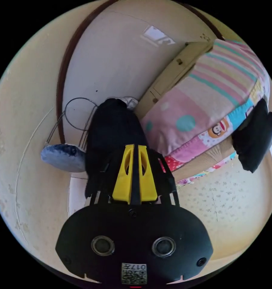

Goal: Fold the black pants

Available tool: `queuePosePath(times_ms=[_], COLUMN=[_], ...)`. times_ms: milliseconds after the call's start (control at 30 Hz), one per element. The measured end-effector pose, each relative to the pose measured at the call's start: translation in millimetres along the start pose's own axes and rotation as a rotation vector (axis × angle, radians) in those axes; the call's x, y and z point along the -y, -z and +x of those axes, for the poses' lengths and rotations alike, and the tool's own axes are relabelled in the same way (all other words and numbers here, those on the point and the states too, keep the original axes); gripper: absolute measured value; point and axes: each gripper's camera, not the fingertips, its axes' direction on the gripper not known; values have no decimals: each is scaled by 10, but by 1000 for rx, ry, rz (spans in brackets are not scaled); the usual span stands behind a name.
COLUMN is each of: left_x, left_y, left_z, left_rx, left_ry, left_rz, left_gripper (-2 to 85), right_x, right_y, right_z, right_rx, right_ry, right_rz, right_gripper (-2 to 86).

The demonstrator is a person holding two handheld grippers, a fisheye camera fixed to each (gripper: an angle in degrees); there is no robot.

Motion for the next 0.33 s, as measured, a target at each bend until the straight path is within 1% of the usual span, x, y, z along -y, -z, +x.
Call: queuePosePath(times_ms=[33, 67, 100, 167, 200, 233, 267, 333], left_x=[56, 59, 28, -317, -450, -747, -1044, -1435], left_y=[-133, -291, -380, -815, -948, -1229, -1499, -1874], left_z=[376, 831, 1074, 1976, 2161, 2452, 2622, 2689], left_rx=[-4, 43, 83, 311, 379, 527, 669, 835], left_ry=[-117, -268, -354, -715, -804, -970, -1103, -1230], left_rz=[-44, -99, -128, -250, -285, -351, -393, -421], left_gripper=[3, -2, -4, -7, -8, -8, -9, -9], right_x=[-95, -159, -179, -220, -208, -137, -18, 179], right_y=[-40, -114, -150, -329, -398, -573, -782, -1080], right_z=[117, 261, 321, 353, 319, 219, 86, -163], right_rx=[59, 134, 188, 429, 473, 537, 574, 591], right_ry=[-32, -128, -186, -328, -341, -343, -327, -300], right_rz=[26, 47, 64, 185, 201, 188, 119, -10], right_gripper=[4, 4, 4, 4, 4, 5, 5, 7])
